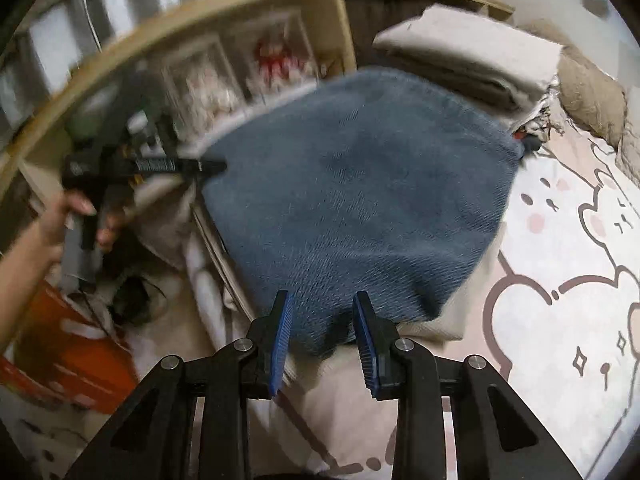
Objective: Fold clothes
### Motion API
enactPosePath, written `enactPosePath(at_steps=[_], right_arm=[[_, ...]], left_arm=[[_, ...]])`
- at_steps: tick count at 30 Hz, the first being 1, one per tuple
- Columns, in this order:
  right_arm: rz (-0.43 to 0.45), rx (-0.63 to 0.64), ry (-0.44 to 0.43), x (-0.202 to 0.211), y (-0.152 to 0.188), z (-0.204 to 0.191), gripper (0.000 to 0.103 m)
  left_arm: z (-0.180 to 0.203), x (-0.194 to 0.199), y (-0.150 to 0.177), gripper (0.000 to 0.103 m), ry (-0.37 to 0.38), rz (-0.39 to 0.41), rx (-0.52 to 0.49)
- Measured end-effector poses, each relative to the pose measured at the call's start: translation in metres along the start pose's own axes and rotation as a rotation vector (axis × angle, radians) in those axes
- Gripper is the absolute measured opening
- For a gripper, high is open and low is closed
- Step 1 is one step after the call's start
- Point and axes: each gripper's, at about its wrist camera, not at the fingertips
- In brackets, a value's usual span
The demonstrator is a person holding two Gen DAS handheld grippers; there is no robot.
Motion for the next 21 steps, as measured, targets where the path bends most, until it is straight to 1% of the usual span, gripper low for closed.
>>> enactPosePath(at_steps=[1,4,7,8,12,14,15,16,17,18,19,21], right_arm=[[-0.013,0.0,0.005,-0.002,0.002,0.0,0.032],[-0.05,0.001,0.02,-0.007,0.007,-0.002,0.032],[-0.088,0.001,0.035,-0.012,0.012,-0.003,0.032],[-0.1,0.0,0.04,-0.013,0.013,-0.004,0.032],[-0.095,-0.099,0.043,0.009,0.022,0.008,0.032],[-0.077,-0.134,0.074,0.021,0.028,0.014,0.032],[-0.062,-0.14,0.102,0.028,0.031,0.015,0.033],[-0.042,-0.145,0.136,0.035,0.033,0.016,0.04],[-0.013,-0.148,0.169,0.044,0.036,0.016,0.046],[0.029,-0.148,0.192,0.055,0.041,0.015,0.066],[0.071,-0.145,0.205,0.066,0.042,0.014,0.08],[0.155,-0.139,0.231,0.088,0.046,0.01,0.082]], left_arm=[[-0.005,-0.001,0.0,0.067,0.016,-0.005,0.035],[-0.006,0.005,0.004,0.068,0.014,0.002,0.054],[0.003,0.021,0.013,0.067,-0.052,0.04,-0.007],[0.007,0.028,0.017,0.067,-0.06,0.051,-0.025],[0.027,0.059,0.042,0.068,-0.041,0.11,-0.045],[0.04,0.075,0.055,0.073,-0.034,0.149,-0.048],[0.047,0.082,0.06,0.08,-0.032,0.17,-0.047],[0.053,0.09,0.066,0.085,-0.031,0.191,-0.046],[0.06,0.097,0.071,0.086,-0.032,0.216,-0.045],[0.068,0.105,0.077,0.087,-0.037,0.24,-0.047],[0.076,0.113,0.082,0.087,-0.043,0.264,-0.049],[0.09,0.127,0.093,0.088,-0.045,0.305,-0.046]])
Point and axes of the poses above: each gripper's, at about its wrist camera, not at the fingertips, and x roughly against the way its jaws point, z to its right, y to its underside
